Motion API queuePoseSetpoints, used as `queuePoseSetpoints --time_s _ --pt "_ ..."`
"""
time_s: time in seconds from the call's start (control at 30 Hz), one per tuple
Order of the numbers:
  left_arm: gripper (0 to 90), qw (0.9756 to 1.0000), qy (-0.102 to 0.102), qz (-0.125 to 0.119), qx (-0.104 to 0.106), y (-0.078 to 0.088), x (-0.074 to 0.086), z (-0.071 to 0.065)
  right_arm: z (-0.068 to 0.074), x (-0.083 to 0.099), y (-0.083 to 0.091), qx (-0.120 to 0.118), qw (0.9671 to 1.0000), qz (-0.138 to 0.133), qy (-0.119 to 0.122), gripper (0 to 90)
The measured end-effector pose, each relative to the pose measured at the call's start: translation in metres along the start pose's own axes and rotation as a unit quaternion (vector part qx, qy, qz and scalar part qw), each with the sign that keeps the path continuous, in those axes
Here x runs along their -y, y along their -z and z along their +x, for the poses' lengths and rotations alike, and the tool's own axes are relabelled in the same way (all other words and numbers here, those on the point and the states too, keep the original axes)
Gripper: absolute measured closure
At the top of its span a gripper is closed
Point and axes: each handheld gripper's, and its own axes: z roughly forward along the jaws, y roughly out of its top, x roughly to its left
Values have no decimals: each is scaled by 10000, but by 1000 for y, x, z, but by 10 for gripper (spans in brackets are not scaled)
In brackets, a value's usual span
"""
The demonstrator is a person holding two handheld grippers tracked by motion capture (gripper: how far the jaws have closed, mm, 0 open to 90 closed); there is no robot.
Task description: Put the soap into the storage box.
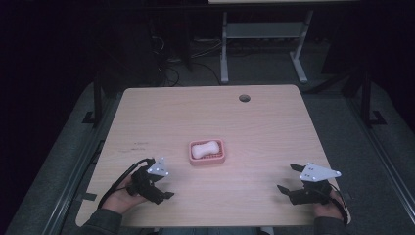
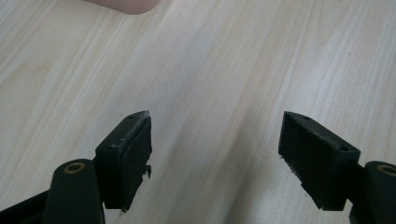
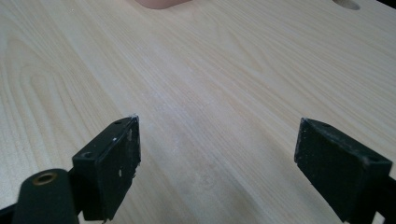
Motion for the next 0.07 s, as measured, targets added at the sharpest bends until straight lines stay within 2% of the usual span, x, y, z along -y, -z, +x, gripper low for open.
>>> queuePoseSetpoints --time_s 0.07 --pt "246 10000 4 -23 -3 0 2 -2 0 0 0 -1 10000 -4 10 137"
